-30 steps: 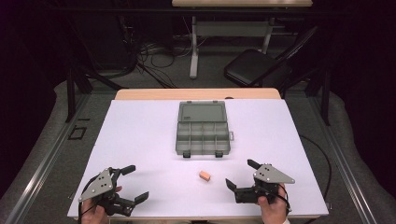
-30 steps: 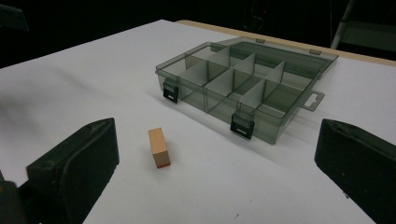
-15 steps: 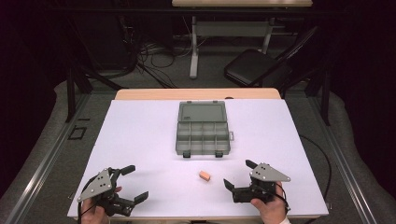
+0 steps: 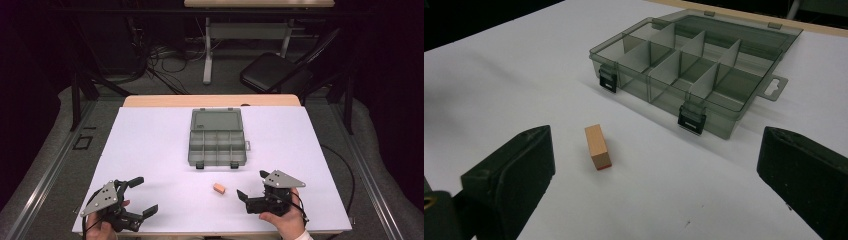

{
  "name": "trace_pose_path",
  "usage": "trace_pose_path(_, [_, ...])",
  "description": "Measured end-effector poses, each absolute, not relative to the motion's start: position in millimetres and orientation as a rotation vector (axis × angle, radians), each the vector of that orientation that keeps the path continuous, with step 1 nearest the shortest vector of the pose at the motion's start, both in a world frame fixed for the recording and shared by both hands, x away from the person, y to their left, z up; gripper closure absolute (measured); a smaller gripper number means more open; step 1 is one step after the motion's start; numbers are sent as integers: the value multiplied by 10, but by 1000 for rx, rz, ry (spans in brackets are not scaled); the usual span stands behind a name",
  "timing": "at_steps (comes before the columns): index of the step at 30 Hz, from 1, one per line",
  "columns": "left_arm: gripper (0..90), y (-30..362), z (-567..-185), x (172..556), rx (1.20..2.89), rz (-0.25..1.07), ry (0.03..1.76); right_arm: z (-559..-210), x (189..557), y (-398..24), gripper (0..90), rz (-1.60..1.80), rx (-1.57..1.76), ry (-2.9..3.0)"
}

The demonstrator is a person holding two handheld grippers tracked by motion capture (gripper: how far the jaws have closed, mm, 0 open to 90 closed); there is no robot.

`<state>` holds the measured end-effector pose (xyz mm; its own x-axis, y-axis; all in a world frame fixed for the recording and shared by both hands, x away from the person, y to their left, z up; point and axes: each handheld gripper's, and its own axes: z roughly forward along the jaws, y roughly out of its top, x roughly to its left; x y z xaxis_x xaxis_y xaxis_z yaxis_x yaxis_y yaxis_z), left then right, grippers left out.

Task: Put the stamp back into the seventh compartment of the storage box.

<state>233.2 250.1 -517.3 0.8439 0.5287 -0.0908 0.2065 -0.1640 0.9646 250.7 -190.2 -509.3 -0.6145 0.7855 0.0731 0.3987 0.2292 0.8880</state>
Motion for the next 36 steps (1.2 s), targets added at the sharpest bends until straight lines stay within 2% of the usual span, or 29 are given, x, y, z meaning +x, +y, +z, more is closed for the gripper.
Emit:
trace_pose_path(11, [9, 2503, -5176, 2333, 1740, 313, 570, -5063, 2540, -1781, 43, 1325, 1073, 2151])
trace_pose_path(14, [9, 2502, -5178, 2335, 1744, 311, 569, -5056, 2548, -1764, 71, 1313, 1066, 2164])
trace_pose_path(17, [9, 2500, -5180, 2337, 1750, 312, 566, -5070, 2574, -1719, 141, 1305, 1050, 2171])
trace_pose_path(29, [10, 2502, -5180, 2332, 1753, 310, 565, -5086, 2677, -1583, 158, 1264, 1028, 2237])
trace_pose_path(36, [10, 2500, -5179, 2331, 1753, 311, 566, -5064, 2748, -1508, 250, 1263, 1012, 2252])
